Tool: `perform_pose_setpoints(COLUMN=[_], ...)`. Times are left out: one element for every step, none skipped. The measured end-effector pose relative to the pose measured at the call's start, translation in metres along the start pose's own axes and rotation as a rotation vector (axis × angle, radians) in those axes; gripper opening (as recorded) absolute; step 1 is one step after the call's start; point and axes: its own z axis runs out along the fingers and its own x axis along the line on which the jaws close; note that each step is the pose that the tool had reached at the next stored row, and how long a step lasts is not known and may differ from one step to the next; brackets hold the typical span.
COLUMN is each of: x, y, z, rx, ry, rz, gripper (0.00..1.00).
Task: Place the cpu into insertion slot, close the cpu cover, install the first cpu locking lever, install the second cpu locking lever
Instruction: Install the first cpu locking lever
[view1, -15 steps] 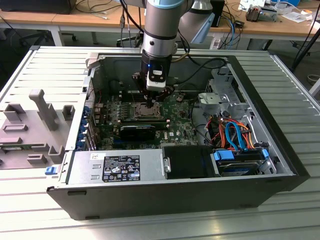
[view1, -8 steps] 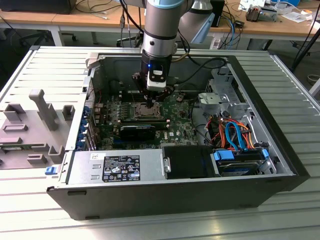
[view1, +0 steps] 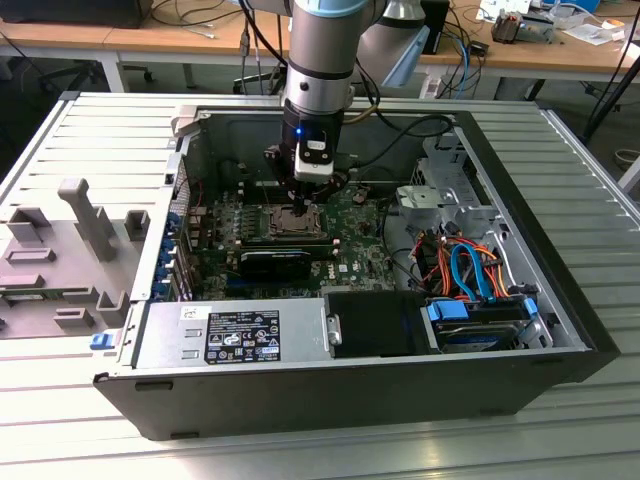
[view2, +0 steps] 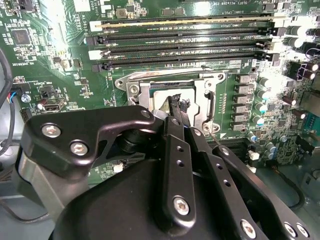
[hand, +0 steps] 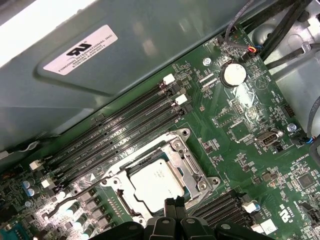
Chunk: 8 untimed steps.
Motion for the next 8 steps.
perform_pose_setpoints(x=[0.0000, 0.0000, 0.0000, 0.0000, 0.0000, 0.0000, 0.0000, 0.0000], y=[0.0000, 0.0000, 0.0000, 0.0000, 0.0000, 0.0000, 0.0000, 0.0000], z=[0.0000, 0.0000, 0.0000, 0.0000, 0.0000, 0.0000, 0.0000, 0.0000], rx=[0.0001, 0.0001, 0.0001, 0.0002, 0.0003, 0.0004, 0.0004, 0.0004], ry=[-0.0002, -0.0002, -0.0003, -0.0005, -0.0007, -0.0008, -0.0010, -0.0011], rz=[-0.002, -0.003, -0.004, -0.006, -0.007, -0.009, -0.010, -0.012], gripper=[0.11, 0.11, 0.11, 0.11, 0.11, 0.11, 0.11, 0.11])
